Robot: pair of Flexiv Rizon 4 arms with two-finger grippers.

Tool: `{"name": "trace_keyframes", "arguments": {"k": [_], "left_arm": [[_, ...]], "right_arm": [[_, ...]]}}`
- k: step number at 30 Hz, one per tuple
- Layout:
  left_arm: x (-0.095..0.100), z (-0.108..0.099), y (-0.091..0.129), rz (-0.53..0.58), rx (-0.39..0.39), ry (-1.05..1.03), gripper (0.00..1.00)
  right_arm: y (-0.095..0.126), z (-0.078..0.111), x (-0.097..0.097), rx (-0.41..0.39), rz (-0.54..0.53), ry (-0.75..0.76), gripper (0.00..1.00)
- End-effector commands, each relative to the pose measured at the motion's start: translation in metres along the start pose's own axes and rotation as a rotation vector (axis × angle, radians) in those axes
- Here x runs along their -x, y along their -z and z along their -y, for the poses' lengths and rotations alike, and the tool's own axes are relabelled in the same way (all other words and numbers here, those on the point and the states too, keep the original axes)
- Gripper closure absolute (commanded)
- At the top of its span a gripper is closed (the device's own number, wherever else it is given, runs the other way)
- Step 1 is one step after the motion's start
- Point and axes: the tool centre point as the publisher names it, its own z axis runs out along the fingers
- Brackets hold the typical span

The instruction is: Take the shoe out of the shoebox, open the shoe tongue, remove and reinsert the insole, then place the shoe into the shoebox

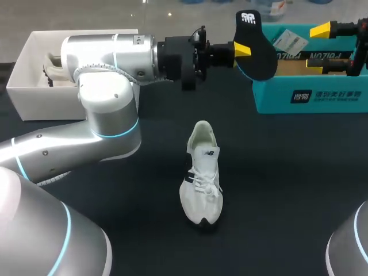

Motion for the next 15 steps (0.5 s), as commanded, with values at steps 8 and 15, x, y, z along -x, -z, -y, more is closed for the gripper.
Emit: {"name": "trace_keyframes", "arguments": {"k": [8,15], "left_arm": [[-0.002,0.003,0.007,-0.003,-0.047,-0.004,1.0],[-0.004,0.006,0.008,-0.006,-0.065,-0.001,1.0]], "right_arm": [[-0.018,-0.027,0.006,-0.15,-0.038,0.02,0.0],[-0.02,-0.023,0.009,-0.188,-0.063,-0.013,0.0]]}}
